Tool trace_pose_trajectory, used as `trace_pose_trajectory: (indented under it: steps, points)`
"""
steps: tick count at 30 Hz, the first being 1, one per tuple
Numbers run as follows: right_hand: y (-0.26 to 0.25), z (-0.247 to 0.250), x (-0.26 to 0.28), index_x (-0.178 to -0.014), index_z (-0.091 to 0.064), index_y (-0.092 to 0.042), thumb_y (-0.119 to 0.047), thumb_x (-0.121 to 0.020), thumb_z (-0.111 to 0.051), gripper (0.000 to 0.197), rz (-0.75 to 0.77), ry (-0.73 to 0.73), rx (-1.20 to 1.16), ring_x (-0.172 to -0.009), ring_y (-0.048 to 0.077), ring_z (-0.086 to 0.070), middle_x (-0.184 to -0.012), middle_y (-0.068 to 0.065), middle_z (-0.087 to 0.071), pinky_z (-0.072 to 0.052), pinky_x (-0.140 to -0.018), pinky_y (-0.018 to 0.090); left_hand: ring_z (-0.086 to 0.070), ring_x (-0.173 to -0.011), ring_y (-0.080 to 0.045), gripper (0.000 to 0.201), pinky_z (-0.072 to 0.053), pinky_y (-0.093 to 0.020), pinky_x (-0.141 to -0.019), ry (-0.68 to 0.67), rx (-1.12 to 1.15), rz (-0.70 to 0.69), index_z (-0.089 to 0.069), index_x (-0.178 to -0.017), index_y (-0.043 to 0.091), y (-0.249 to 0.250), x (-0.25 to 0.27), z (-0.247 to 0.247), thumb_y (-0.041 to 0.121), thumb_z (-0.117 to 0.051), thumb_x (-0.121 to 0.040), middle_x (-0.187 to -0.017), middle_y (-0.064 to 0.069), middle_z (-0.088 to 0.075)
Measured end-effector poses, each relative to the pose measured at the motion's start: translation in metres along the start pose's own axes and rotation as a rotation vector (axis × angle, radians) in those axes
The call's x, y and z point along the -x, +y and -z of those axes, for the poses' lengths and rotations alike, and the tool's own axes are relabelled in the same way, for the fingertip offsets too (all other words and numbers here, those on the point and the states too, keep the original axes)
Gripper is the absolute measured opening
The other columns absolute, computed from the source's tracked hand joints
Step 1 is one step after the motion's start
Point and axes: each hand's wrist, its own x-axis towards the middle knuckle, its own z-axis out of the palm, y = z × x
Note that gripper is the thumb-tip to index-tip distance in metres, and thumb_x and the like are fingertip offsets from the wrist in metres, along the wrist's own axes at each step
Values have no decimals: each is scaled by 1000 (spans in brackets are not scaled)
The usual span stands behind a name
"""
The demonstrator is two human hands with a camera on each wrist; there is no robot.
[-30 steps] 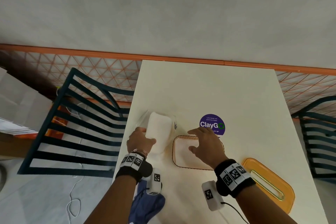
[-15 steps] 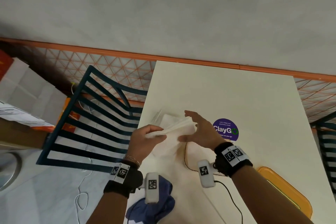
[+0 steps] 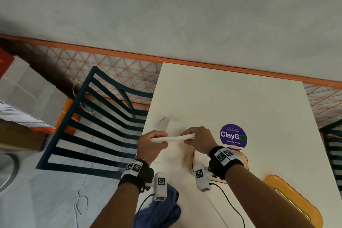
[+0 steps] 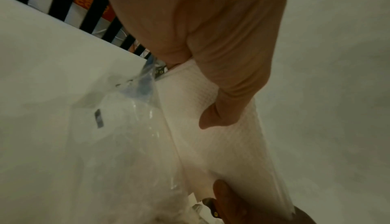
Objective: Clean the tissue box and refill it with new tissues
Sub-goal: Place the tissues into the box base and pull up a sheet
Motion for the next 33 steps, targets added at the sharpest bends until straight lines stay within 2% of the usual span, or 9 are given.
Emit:
trace_pose_trajectory:
  steps: [4, 7, 11, 15, 20, 23, 26, 29, 33]
  points:
    - [1, 4, -3, -94, -80, -31, -11, -77, -79, 27, -15, -17, -4, -69, -8, -61, -78, -16, -73, -41, -61, 4, -72, -84, -13, 42, -58, -23, -67, 56, 67, 20, -77, -89, 28, -12, -1, 1, -7, -77, -64, -89, 6, -76]
    - [1, 2, -5, -94, -80, -31, -14, -77, -80, 24, -20, -46, -4, -77, 1, -64, -84, -12, -75, -41, -63, 7, -72, -81, -19, 42, -59, -26, -65, 74, 120, 47, -77, -84, 28, -14, -1, -6, -8, -73, -64, -85, 3, -75]
    - [-12, 7, -2, -95, -78, -27, -25, -78, -79, 17, -26, -23, -50, -89, 13, -68, -91, -8, -76, -50, -73, 25, -66, -71, -20, 35, -54, -28, -58, 113, 215, 62, -75, -80, 25, -5, 1, -13, -6, -70, -66, -76, 0, -72]
    - [-24, 35, 17, -93, -76, -26, -29, -74, -81, 19, 31, 12, -156, -88, 17, -71, -88, -5, -77, -56, -81, 40, -61, -70, -17, 33, -49, -24, -55, 67, 231, 9, -73, -83, 24, 17, 9, -10, -7, -70, -71, -78, 0, -69]
    - [-23, 91, 68, -103, -76, -20, -28, -84, -81, 22, -5, 30, -412, -90, 13, -75, -98, -4, -79, -60, -75, 27, -73, -92, -15, 33, -58, -30, -75, -127, 248, -60, -73, -104, 27, 53, 29, -15, 5, -76, -80, -99, 3, -77]
    - [-1, 110, 99, -101, -77, -17, -26, -83, -82, 20, -113, 80, -498, -84, 15, -75, -94, -2, -79, -57, -68, 27, -76, -94, -16, 30, -59, -30, -73, -218, 322, 14, -72, -108, 19, 58, 44, -39, 5, -79, -82, -101, 1, -79]
    - [38, 112, 117, -88, -77, -18, -24, -83, -82, 10, -238, 92, -347, -75, 15, -71, -82, -2, -78, -56, -68, 29, -77, -90, -17, 35, -63, -37, -80, -218, 239, 84, -70, -110, 17, 44, 54, -71, 6, -83, -78, -100, -2, -80]
    - [72, 100, 124, -87, -75, -17, -21, -85, -78, 5, -323, 79, -257, -80, 22, -69, -84, 1, -76, -55, -73, 36, -76, -87, -16, 51, -62, -40, -85, -171, 61, 99, -66, -119, 18, 26, 58, -98, 13, -87, -72, -98, 0, -79]
    - [83, 87, 128, -91, -69, -20, -24, -89, -71, 5, -332, 111, -21, -82, 17, -59, -82, -8, -63, -40, -61, 19, -69, -96, -17, 65, -51, -23, -80, -93, -194, -7, -58, -131, 23, 20, 67, -117, 20, -86, -73, -111, -4, -73]
